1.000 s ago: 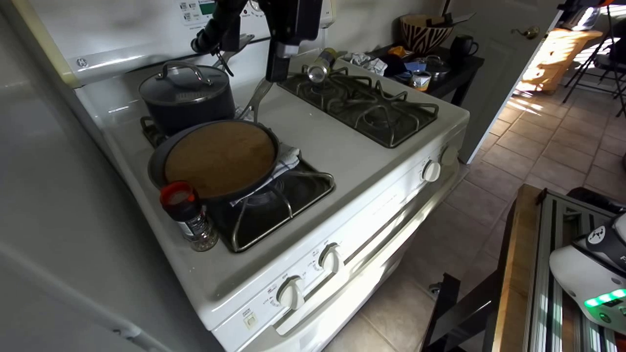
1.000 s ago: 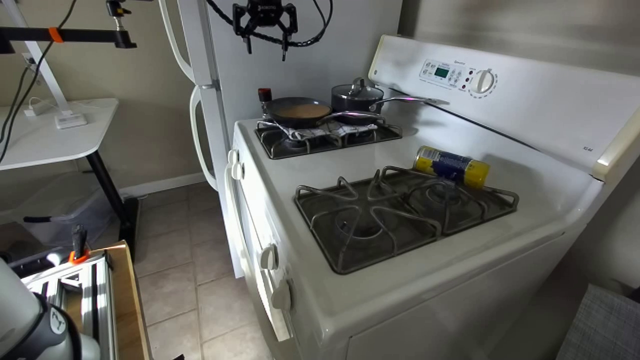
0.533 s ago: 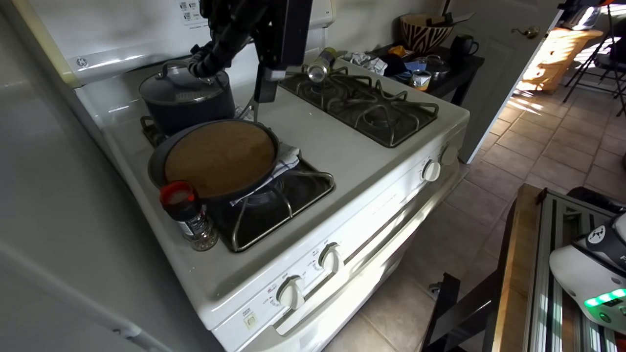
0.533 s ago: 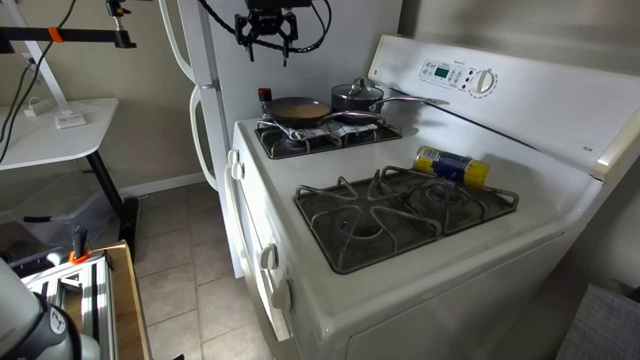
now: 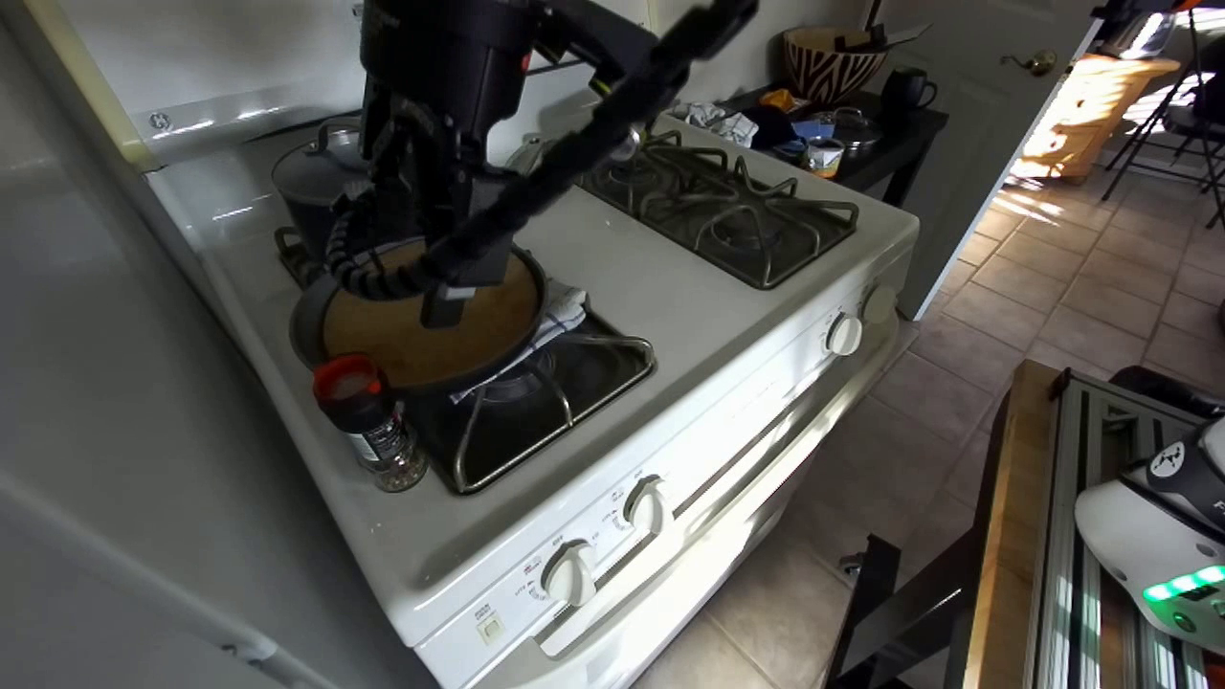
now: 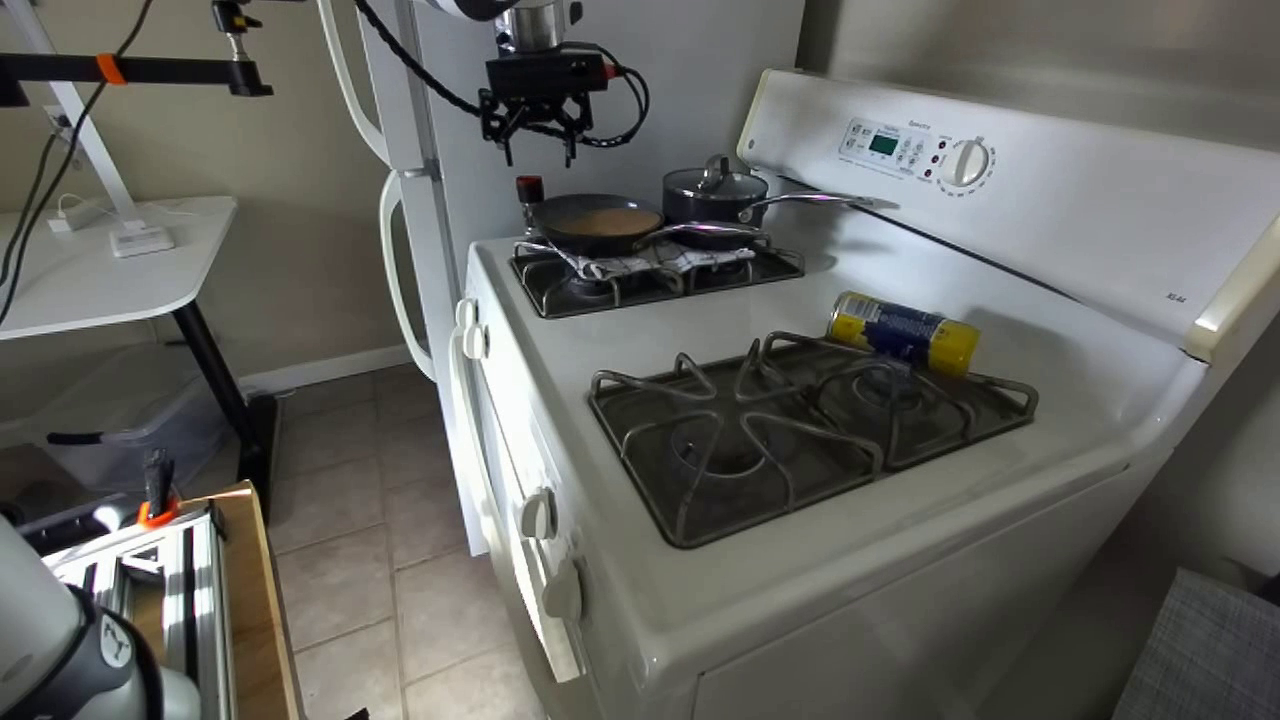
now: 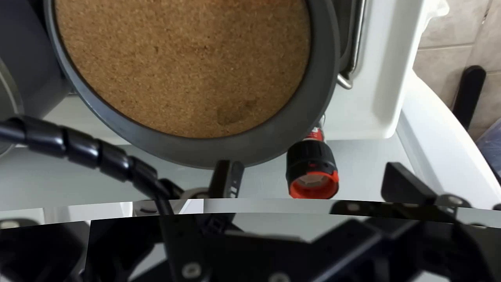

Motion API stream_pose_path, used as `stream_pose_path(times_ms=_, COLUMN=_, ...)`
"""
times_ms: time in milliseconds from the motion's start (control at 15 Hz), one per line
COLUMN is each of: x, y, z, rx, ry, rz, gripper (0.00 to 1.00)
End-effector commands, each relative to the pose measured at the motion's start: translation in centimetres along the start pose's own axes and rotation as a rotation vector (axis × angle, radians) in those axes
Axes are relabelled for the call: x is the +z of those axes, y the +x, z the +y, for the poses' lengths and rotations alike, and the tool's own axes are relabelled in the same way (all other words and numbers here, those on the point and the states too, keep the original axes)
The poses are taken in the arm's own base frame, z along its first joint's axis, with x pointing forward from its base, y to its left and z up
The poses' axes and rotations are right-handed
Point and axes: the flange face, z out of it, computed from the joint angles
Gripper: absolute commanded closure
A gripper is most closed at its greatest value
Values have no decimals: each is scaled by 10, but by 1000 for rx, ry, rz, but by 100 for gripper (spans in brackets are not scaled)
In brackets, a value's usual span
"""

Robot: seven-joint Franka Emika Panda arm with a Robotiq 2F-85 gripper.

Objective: Put the glass jar in the middle of the stove.

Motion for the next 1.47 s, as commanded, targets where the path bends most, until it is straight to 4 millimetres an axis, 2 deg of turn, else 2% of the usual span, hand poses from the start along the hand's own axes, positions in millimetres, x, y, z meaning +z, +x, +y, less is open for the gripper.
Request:
stream_pose_path(times_ms=0, x=21, y=5, z=-7, rx=9, ry=23, rz=24, gripper=5)
stream_pose_path(times_ms=333, x=40, y=13, z=-19, rx=-17, ry=78, rz=3, gripper=14)
stream_pose_path(times_ms=800, x=51, y=20, z=-23, rx=-46, ry=43, rz=5, gripper=10)
stream_pose_path(times_ms=1400, x=62, y=30, z=-14, rx=-103, ry=-62, rz=-8, gripper=16)
